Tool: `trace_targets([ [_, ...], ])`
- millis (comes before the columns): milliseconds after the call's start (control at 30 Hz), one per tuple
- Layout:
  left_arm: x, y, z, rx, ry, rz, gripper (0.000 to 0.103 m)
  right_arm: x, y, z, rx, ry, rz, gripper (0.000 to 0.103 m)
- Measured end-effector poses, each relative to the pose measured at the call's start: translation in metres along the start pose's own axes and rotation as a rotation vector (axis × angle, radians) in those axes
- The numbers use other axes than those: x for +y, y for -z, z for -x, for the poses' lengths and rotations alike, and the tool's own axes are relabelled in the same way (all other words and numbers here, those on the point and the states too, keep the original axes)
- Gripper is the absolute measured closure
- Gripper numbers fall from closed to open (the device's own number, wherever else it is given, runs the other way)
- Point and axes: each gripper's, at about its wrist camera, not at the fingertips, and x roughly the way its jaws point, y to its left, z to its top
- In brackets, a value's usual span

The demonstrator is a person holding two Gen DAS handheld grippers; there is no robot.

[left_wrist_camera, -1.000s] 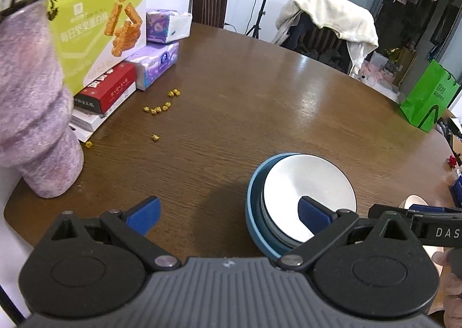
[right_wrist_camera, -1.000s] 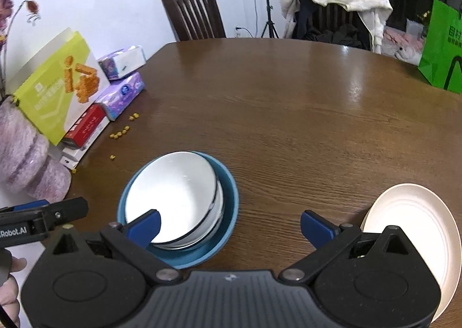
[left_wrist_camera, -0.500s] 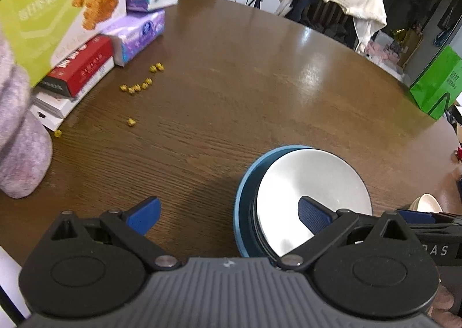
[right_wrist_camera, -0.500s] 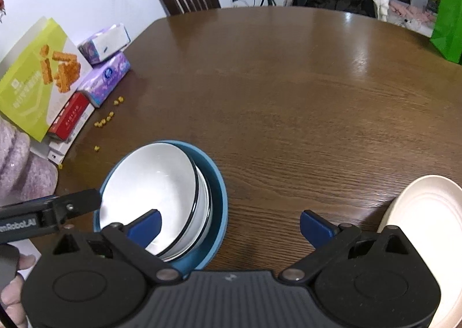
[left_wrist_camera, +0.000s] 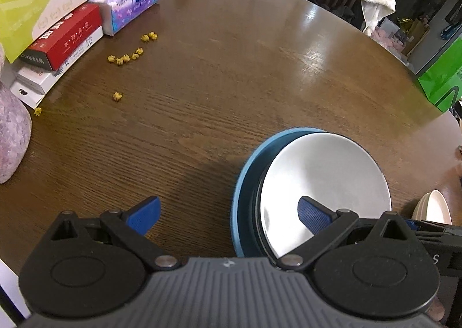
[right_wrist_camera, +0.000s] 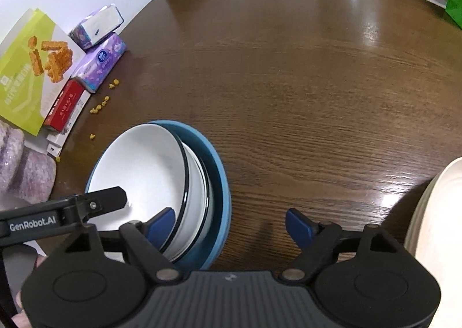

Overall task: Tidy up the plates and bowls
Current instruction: 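Move both open grippers down to the blue bowl rim, then close both grippers on the blue bowl rim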

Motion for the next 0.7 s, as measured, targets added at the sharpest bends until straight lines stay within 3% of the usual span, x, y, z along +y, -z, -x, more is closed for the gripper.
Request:
trace_targets([
  [700, 0.003, -0.016, -0.020, 0.035, 0.058, 0.049, 0.003, -0.006, -0.002, -0.016, 0.003, -0.077, -0.066, 0.038],
])
